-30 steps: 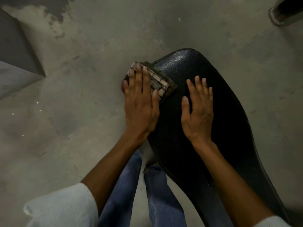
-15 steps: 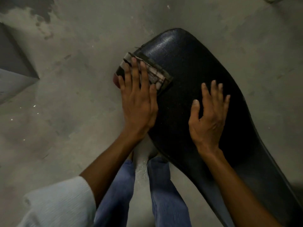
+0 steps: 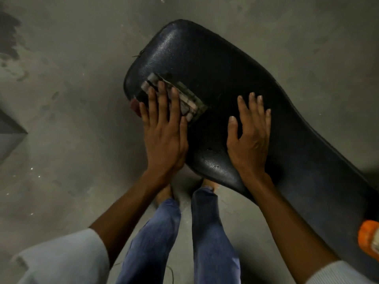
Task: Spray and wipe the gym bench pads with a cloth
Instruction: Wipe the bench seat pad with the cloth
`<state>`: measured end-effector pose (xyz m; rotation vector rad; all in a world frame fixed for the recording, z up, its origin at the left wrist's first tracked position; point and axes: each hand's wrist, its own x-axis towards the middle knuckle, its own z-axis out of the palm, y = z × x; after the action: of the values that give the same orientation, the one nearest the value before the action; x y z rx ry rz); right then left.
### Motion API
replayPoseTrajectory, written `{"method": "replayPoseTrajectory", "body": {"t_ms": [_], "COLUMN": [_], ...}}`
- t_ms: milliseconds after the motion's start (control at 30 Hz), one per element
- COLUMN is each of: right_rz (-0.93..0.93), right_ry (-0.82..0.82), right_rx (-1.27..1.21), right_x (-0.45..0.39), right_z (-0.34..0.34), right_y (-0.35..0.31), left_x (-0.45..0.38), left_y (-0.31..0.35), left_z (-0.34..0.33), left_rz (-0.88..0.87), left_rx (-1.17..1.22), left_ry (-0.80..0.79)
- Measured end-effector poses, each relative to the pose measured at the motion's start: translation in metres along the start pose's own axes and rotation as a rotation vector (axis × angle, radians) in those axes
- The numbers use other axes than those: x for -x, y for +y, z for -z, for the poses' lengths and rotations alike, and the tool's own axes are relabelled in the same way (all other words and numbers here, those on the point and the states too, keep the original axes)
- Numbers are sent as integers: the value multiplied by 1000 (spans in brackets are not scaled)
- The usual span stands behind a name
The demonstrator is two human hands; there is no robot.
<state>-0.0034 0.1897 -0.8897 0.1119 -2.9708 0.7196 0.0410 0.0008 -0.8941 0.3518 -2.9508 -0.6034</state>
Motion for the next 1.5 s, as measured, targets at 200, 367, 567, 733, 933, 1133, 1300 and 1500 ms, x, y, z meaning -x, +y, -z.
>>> {"method": "replayPoseTrajectory", "body": {"t_ms": [200,367,567,733,933,1133,1300,1500], "right_rz": [-96,-238,-294,-296,-300,-294,-368,-423], "right_ry": [49,101,35,90,74,95,181,176], "right_rx": [-18,20,50,-43,137,103,99,118], "right_x": [25,42,49,59,81,85,108,121], "right_z": [6,25,25,40,43,43,67,68], "right_y": [4,25,37,46,72,78,106,125], "left_x": [58,13,59,54,26,82,50,43], "left_y": [14,0,40,29,54,81,67,109], "left_z": [0,3,-9,-7,-15,-31,-23,-44], "left_rz": [-338,-231,-416,-594,-252,-562,-646,-479], "left_rx": [-37,-67,-46,-83,-82,-64,-91,-89], "left_ry": [-175,-70,-208,-247,-113,-282,-286,-265]}}
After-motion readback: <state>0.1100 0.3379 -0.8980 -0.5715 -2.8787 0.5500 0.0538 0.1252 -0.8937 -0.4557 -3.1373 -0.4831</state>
